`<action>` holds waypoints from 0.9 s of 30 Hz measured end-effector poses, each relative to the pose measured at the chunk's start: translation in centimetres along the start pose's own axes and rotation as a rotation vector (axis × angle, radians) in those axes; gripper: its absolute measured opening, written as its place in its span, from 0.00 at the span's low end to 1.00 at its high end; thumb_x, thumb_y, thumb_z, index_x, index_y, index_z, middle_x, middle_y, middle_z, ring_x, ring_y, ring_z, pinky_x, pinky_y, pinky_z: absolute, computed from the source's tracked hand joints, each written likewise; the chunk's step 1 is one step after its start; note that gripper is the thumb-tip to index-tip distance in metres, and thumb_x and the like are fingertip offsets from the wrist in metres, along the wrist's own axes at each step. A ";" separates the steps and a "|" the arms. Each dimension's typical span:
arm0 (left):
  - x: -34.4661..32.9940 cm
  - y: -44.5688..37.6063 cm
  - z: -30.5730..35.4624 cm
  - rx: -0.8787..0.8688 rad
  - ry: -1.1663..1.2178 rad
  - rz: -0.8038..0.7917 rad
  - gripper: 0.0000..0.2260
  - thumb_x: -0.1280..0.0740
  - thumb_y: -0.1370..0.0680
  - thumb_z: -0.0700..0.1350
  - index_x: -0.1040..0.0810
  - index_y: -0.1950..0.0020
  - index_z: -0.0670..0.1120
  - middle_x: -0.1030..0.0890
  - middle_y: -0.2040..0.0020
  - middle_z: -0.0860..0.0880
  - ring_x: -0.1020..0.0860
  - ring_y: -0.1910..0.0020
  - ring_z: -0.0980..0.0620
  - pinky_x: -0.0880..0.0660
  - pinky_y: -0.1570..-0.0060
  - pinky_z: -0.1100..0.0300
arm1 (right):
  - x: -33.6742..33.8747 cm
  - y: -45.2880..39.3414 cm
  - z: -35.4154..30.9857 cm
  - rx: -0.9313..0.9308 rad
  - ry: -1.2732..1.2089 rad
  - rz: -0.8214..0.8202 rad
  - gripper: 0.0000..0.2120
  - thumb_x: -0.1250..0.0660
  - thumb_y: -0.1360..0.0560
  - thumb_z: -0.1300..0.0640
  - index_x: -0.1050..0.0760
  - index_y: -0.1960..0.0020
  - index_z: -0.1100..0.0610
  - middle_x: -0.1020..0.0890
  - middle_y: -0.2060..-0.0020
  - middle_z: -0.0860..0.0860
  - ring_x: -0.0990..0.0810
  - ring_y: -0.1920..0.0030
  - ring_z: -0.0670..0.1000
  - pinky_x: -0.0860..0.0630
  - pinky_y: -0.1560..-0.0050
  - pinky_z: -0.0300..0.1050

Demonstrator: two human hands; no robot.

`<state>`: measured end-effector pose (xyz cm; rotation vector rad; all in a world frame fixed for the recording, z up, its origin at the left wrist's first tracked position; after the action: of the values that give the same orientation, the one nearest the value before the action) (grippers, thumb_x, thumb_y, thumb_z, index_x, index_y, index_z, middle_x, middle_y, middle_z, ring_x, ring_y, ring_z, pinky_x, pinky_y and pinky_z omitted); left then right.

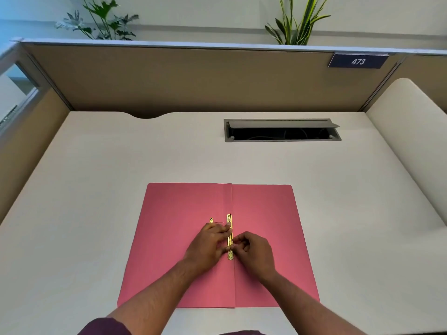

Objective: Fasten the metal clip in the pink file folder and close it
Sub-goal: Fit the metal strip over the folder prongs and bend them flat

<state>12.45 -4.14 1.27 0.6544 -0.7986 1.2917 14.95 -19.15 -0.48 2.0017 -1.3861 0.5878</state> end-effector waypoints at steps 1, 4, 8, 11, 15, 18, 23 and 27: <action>0.0 0.1 0.1 0.007 -0.002 0.001 0.22 0.28 0.25 0.50 0.24 0.31 0.48 0.25 0.30 0.55 0.30 0.33 0.53 0.40 0.30 0.65 | 0.0 0.0 0.0 0.008 0.002 -0.004 0.06 0.21 0.28 0.52 0.14 0.52 0.50 0.15 0.65 0.44 0.18 0.65 0.44 0.18 0.58 0.48; 0.0 0.2 0.2 0.033 -0.008 -0.003 0.23 0.28 0.25 0.50 0.25 0.30 0.49 0.26 0.29 0.56 0.31 0.32 0.53 0.41 0.30 0.66 | 0.1 0.1 -0.2 0.038 0.008 -0.014 0.05 0.21 0.28 0.52 0.15 0.53 0.50 0.15 0.64 0.44 0.19 0.65 0.43 0.18 0.59 0.47; -0.3 0.3 0.1 0.064 -0.028 -0.026 0.24 0.27 0.25 0.49 0.26 0.29 0.50 0.28 0.28 0.57 0.32 0.30 0.54 0.40 0.30 0.66 | 0.4 0.3 -0.1 0.086 0.015 -0.034 0.06 0.22 0.27 0.52 0.14 0.52 0.51 0.17 0.65 0.43 0.22 0.66 0.41 0.20 0.59 0.44; -0.4 0.1 0.0 0.089 -0.011 -0.038 0.25 0.26 0.26 0.47 0.25 0.30 0.49 0.27 0.28 0.55 0.32 0.29 0.53 0.41 0.31 0.66 | 0.4 0.6 0.2 0.112 0.037 -0.062 0.06 0.22 0.28 0.52 0.14 0.52 0.51 0.16 0.64 0.44 0.23 0.67 0.41 0.21 0.59 0.44; -0.2 -0.4 0.0 0.107 0.013 -0.065 0.25 0.25 0.27 0.46 0.24 0.31 0.46 0.26 0.28 0.52 0.32 0.28 0.52 0.42 0.29 0.65 | 0.5 0.3 0.2 0.118 0.049 -0.064 0.05 0.22 0.28 0.51 0.15 0.54 0.50 0.15 0.64 0.45 0.21 0.66 0.42 0.22 0.60 0.44; -0.3 -0.3 0.1 0.116 -0.001 -0.096 0.25 0.25 0.27 0.45 0.24 0.31 0.45 0.26 0.28 0.50 0.32 0.28 0.51 0.44 0.30 0.66 | 0.3 0.6 0.1 0.104 0.065 -0.060 0.05 0.22 0.29 0.53 0.16 0.55 0.50 0.15 0.65 0.46 0.18 0.64 0.45 0.20 0.59 0.48; -0.5 -0.4 0.5 0.135 -0.033 -0.092 0.22 0.27 0.26 0.45 0.23 0.32 0.46 0.26 0.29 0.53 0.32 0.28 0.50 0.40 0.28 0.61 | 0.3 1.0 0.2 0.074 0.074 -0.032 0.05 0.22 0.29 0.52 0.16 0.55 0.49 0.15 0.65 0.45 0.18 0.63 0.45 0.21 0.59 0.47; -0.5 -0.1 0.4 0.160 -0.061 -0.067 0.19 0.29 0.25 0.44 0.22 0.33 0.50 0.24 0.30 0.57 0.30 0.31 0.50 0.30 0.33 0.55 | 0.1 2.1 0.0 0.050 0.085 -0.013 0.05 0.23 0.29 0.52 0.16 0.54 0.48 0.14 0.62 0.45 0.18 0.61 0.45 0.22 0.58 0.46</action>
<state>12.46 -4.76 1.03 0.8450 -0.7219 1.2876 13.02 -19.79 0.10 1.9996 -1.3185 0.7001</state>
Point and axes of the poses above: each hand's wrist, its own y-axis away from the middle knuckle, its own x-axis out of the back of the hand, z = x × y, the point moved 7 cm from there along -y, towards the middle knuckle
